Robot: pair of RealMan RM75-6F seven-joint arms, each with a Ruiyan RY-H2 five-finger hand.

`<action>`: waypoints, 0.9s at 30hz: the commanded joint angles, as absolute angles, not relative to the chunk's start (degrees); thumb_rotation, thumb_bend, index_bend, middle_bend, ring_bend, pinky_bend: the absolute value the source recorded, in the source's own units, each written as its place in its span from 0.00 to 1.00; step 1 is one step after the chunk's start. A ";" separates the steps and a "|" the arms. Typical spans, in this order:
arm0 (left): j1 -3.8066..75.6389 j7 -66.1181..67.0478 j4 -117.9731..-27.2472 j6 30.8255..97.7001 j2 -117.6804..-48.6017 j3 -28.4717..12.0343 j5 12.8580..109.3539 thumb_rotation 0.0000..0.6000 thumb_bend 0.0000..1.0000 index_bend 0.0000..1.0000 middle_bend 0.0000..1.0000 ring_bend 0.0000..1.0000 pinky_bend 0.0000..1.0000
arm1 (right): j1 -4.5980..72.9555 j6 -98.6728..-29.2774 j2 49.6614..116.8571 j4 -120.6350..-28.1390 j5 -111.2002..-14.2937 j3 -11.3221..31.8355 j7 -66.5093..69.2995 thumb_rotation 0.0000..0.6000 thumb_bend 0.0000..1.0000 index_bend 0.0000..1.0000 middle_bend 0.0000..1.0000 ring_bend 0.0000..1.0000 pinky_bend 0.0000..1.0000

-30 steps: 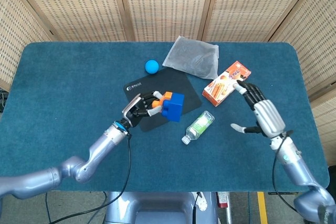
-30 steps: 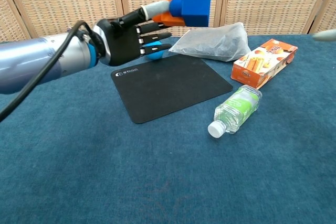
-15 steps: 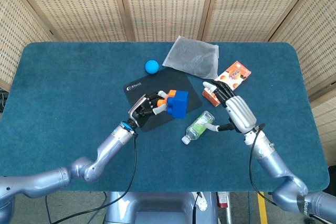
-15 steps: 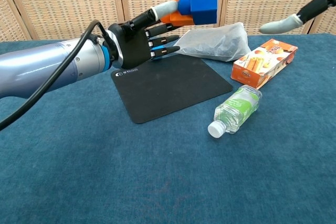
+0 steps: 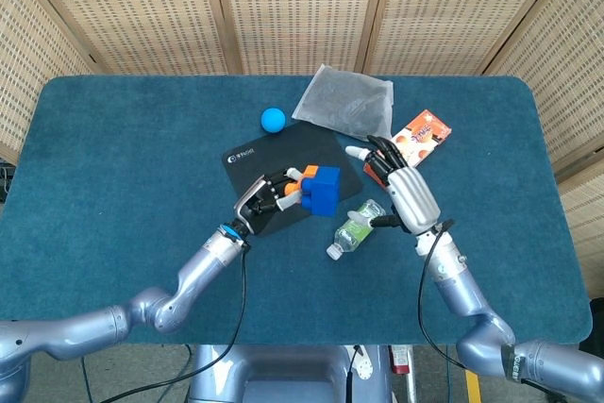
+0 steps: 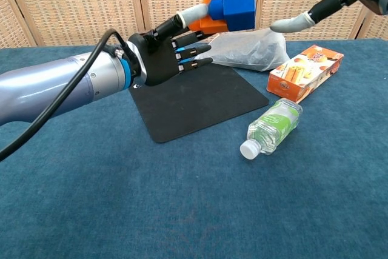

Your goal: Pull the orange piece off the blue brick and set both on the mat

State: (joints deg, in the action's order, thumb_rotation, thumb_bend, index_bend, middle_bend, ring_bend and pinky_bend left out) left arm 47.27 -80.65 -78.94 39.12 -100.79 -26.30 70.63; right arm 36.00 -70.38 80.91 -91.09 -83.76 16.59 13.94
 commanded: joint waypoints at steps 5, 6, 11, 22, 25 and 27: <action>47.54 -80.73 -77.72 38.89 -102.04 -26.47 70.33 1.00 0.43 0.66 0.57 0.01 0.00 | 37.03 -69.75 81.78 -91.83 -82.81 16.98 12.65 1.00 0.00 0.17 0.21 0.00 0.00; 47.53 -80.74 -77.62 38.89 -102.14 -26.45 70.42 1.00 0.43 0.66 0.57 0.01 0.00 | 37.16 -69.74 82.01 -91.73 -82.61 17.07 12.41 1.00 0.00 0.17 0.21 0.00 0.00; 47.33 -81.18 -77.41 39.12 -102.83 -26.39 70.68 1.00 0.43 0.66 0.57 0.01 0.00 | 37.84 -69.63 83.11 -90.70 -81.77 17.47 11.05 1.00 0.00 0.19 0.21 0.00 0.00; 47.57 -81.69 -76.71 38.84 -103.92 -26.34 71.20 1.00 0.44 0.67 0.57 0.01 0.00 | 38.52 -69.54 84.18 -91.91 -80.90 17.85 11.45 1.00 0.00 0.29 0.28 0.00 0.00; 47.55 -81.70 -76.74 38.75 -104.15 -26.22 71.32 1.00 0.44 0.67 0.57 0.01 0.00 | 38.84 -69.76 84.89 -91.71 -80.26 18.32 10.92 1.00 0.00 0.35 0.31 0.00 0.00; 47.56 -81.61 -76.71 38.70 -104.23 -26.17 71.39 1.00 0.44 0.67 0.57 0.01 0.00 | 38.93 -70.07 85.33 -91.41 -80.09 18.51 10.77 1.00 0.00 0.41 0.35 0.00 0.00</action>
